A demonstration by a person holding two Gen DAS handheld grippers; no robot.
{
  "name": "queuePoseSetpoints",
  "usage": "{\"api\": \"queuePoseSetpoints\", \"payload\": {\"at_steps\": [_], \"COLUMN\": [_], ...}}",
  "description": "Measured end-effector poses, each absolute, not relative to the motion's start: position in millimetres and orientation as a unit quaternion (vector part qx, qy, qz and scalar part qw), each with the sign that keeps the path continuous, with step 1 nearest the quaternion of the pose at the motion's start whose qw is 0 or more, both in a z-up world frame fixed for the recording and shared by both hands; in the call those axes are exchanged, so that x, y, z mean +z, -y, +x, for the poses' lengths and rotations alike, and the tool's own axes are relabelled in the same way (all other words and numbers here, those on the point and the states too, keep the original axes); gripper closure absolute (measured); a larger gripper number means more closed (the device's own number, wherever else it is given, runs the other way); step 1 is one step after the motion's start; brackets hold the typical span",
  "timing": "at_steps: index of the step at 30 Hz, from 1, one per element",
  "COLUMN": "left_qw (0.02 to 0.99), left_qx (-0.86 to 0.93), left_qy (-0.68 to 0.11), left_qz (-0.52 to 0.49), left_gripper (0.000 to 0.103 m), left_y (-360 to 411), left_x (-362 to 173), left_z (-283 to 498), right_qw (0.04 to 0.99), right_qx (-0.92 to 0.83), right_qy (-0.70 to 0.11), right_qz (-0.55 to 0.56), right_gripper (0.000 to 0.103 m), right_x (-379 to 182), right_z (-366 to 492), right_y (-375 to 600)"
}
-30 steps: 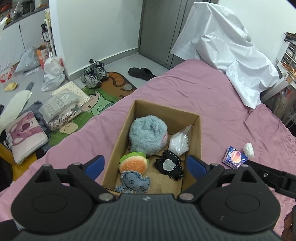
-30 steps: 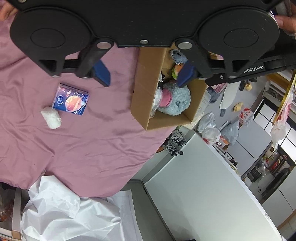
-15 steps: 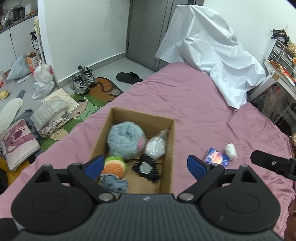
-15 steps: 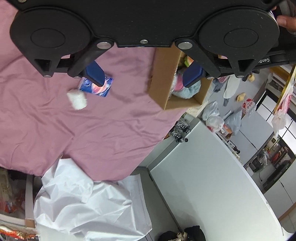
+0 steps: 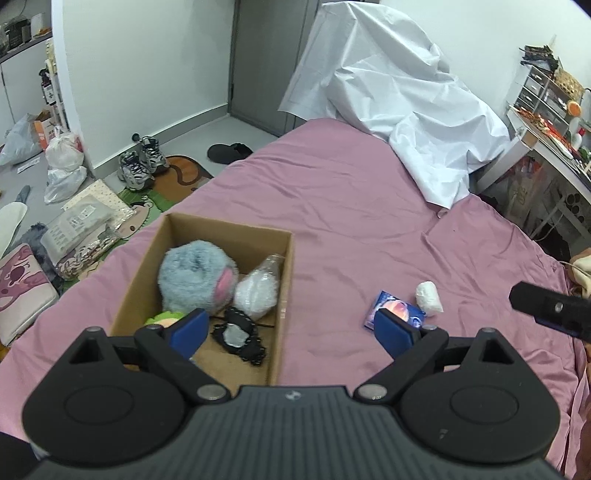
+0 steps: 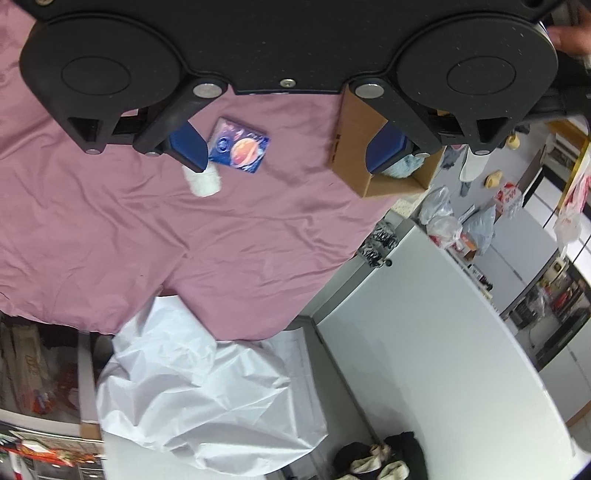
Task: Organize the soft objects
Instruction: 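Move both tools to the blue tissue box and white wrapped bundle, then close the left tool on the blue tissue box while the right tool grasps the white bundle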
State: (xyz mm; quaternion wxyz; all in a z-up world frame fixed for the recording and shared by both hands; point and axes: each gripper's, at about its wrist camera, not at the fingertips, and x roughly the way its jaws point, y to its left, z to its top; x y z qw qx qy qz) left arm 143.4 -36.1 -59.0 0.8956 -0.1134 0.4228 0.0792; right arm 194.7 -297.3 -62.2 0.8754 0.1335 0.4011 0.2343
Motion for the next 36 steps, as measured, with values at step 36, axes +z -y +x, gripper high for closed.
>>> {"api": "queuePoseSetpoints", "payload": {"at_steps": [36], "left_qw": [0.874], "left_qx": [0.003], "left_qy": [-0.479], "left_qz": [-0.083], "left_gripper": [0.01], "left_y": [133], "left_x": [-156], "left_z": [222], "right_qw": [0.85], "right_qx": [0.171], "right_qy": [-0.443], "right_qz": [0.23], "right_gripper": [0.012], "right_x": [-134], "right_z": [250], "right_y": [371]}}
